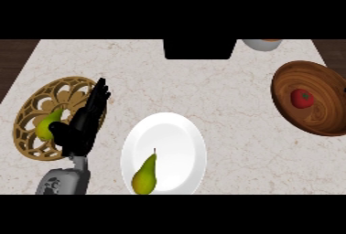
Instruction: Pick the tomato from the plate and place it in the bowl
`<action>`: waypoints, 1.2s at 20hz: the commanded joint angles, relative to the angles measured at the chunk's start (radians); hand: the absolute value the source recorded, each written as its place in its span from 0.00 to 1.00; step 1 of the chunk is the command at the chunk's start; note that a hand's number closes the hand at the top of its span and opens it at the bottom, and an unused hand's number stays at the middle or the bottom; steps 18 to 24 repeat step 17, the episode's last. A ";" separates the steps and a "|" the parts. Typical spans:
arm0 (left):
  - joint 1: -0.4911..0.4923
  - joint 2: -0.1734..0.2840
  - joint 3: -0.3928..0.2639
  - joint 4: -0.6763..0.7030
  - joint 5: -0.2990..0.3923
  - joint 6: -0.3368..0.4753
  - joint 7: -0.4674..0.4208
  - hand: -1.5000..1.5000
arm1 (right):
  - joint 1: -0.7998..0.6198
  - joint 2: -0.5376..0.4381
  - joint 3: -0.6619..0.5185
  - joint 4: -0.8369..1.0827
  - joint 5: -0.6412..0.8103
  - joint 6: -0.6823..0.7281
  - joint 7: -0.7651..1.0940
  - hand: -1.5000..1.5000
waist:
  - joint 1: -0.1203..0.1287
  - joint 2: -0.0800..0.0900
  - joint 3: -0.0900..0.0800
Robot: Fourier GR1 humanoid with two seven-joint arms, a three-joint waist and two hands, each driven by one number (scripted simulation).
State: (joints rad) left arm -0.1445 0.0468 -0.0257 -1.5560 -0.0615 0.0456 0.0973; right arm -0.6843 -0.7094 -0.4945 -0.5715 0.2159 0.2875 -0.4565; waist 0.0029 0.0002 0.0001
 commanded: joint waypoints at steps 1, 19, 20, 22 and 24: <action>0.069 -0.011 -0.021 -0.010 -0.021 0.008 -0.043 0.50 | 0.055 -0.079 -0.068 0.034 -0.087 0.131 0.000 0.00 | -0.003 -0.001 0.000; 0.047 0.006 0.000 -0.002 -0.004 -0.021 -0.041 0.50 | 0.176 -0.173 -0.036 0.185 -0.115 0.354 -0.244 0.00 | 0.013 0.005 0.002; 0.047 0.006 0.000 -0.002 -0.004 -0.021 -0.041 0.50 | 0.176 -0.173 -0.036 0.185 -0.115 0.354 -0.244 0.00 | 0.013 0.005 0.002; 0.047 0.006 0.000 -0.002 -0.004 -0.021 -0.041 0.50 | 0.176 -0.173 -0.036 0.185 -0.115 0.354 -0.244 0.00 | 0.013 0.005 0.002; 0.047 0.006 0.000 -0.002 -0.004 -0.021 -0.041 0.50 | 0.176 -0.173 -0.036 0.185 -0.115 0.354 -0.244 0.00 | 0.013 0.005 0.002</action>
